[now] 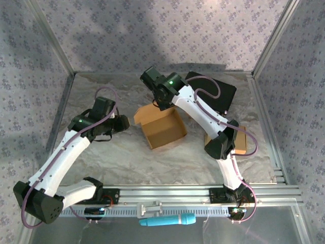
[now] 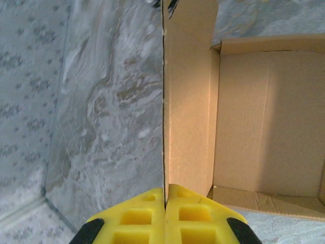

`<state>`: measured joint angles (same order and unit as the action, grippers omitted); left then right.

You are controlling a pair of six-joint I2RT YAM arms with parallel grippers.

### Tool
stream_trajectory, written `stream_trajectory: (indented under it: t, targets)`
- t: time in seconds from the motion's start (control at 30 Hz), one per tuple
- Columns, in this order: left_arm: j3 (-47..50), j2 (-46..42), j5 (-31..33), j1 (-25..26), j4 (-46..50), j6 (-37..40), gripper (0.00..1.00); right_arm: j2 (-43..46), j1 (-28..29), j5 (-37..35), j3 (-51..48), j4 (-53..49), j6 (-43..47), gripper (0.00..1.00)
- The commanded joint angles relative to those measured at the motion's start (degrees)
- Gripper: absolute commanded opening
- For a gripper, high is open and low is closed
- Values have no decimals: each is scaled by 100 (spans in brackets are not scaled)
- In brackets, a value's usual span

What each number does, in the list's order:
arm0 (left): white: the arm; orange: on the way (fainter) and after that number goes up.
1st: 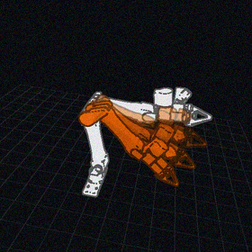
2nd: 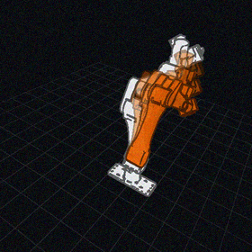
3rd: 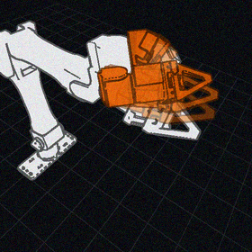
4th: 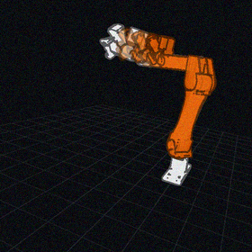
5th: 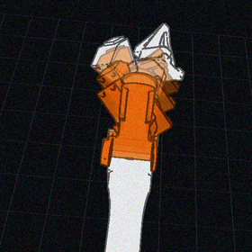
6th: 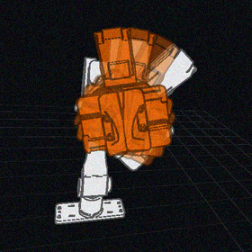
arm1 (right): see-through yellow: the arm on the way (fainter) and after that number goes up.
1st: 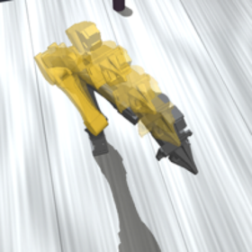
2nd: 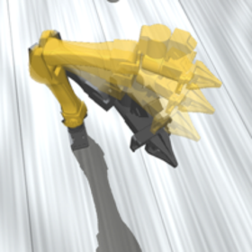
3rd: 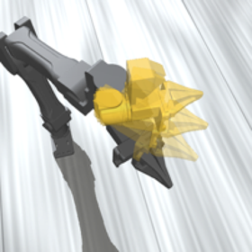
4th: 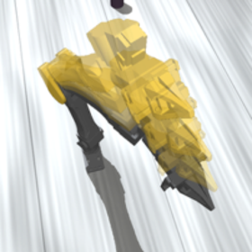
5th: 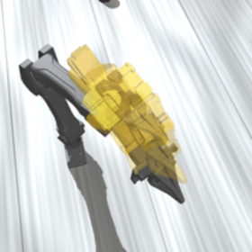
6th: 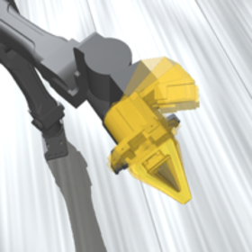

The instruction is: Fold the paper box

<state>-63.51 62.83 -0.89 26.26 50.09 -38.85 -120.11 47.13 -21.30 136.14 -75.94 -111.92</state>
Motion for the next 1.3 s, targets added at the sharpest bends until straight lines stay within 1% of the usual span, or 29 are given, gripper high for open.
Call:
stream_trajectory:
  t: [0.0, 0.07, 0.17, 0.27, 0.37, 0.43, 0.47, 0.53, 0.57, 0.6, 0.63, 0.67, 0.7, 0.73, 0.8, 0.87, 0.9, 0.93, 1.0, 1.03, 1.07, 1.13, 1.27]
  targets:
    - [-26, 13, -179, 3, 146, 297, 49, 54, -76, -410, -317, -336, -975, 0]
    - [12, 73, -265, 2, 48, 381, 49, 210, -115, -505, -634, 130, -823, 0]
    - [101, 266, -608, 2, -156, 574, 48, 343, -279, -273, -953, 605, -436, 10]
    - [145, 523, -695, 2, -293, 849, 47, 425, -506, 169, -1065, 787, 109, 16]
    - [171, 666, -700, 2, -519, 1181, 48, 617, -690, 412, -1142, 846, 892, 24]
    - [172, 719, -732, 1, -750, 1425, 50, 856, -827, 442, -1200, 917, 1684, 30]
    - [183, 746, -776, 0, -855, 1514, 52, 988, -897, 455, -1239, 1007, 2100, 31]
    - [157, 830, -869, 2, -1083, 1727, 54, 1311, -1103, 512, -1313, 1181, 3335, 33]
    - [155, 880, -885, 2, -1218, 1814, 54, 1491, -1185, 549, -1434, 1397, 4101, 34]
    - [141, 949, -888, 2, -1358, 1921, 54, 1744, -1286, 685, -1676, 1796, 5090, 34]
    - [131, 1027, -894, 2, -1449, 2039, 54, 2008, -1405, 1021, -2029, 2317, 6265, 34]
    - [108, 1087, -878, -5, -1526, 2128, 54, 2242, -1526, 1431, -2331, 2682, 7187, 37]
    - [81, 1184, -863, -7, -1604, 2237, 54, 2498, -1674, 1971, -2781, 2983, 8159, 39]
    - [34, 1296, -858, -15, -1655, 2332, 55, 2730, -1835, 2325, -3151, 3106, 9015, 40]
    - [-94, 1527, -813, -39, -1704, 2469, 55, 3053, -2226, 2956, -3853, 3066, 10134, 40]
    - [-300, 1797, -817, -108, -1671, 2548, 56, 3333, -2803, 3850, -4561, 3143, 10867, 38]
    - [-406, 1934, -895, -153, -1671, 2564, 56, 3493, -3138, 4336, -4966, 3396, 11174, 39]
    - [-495, 2058, -969, -188, -1676, 2584, 56, 3615, -3453, 4607, -5433, 3799, 11081, 39]
    - [-650, 2236, -1005, -216, -1666, 2593, 56, 3652, -3796, 5062, -5957, 4454, 10898, 41]
    - [-711, 2312, -1042, -218, -1661, 2602, 56, 3586, -3870, 5081, -6107, 4631, 10990, 41]
    - [-748, 2378, -1090, -218, -1669, 2610, 56, 3492, -3868, 4875, -6150, 4665, 11097, 41]
    - [-804, 2496, -1154, -218, -1661, 2611, 55, 3228, -3891, 4750, -6271, 4722, 11419, 41]
    - [-860, 2631, -1239, -222, -1597, 2572, 53, 2654, -3917, 5222, -6060, 4639, 11846, 42]
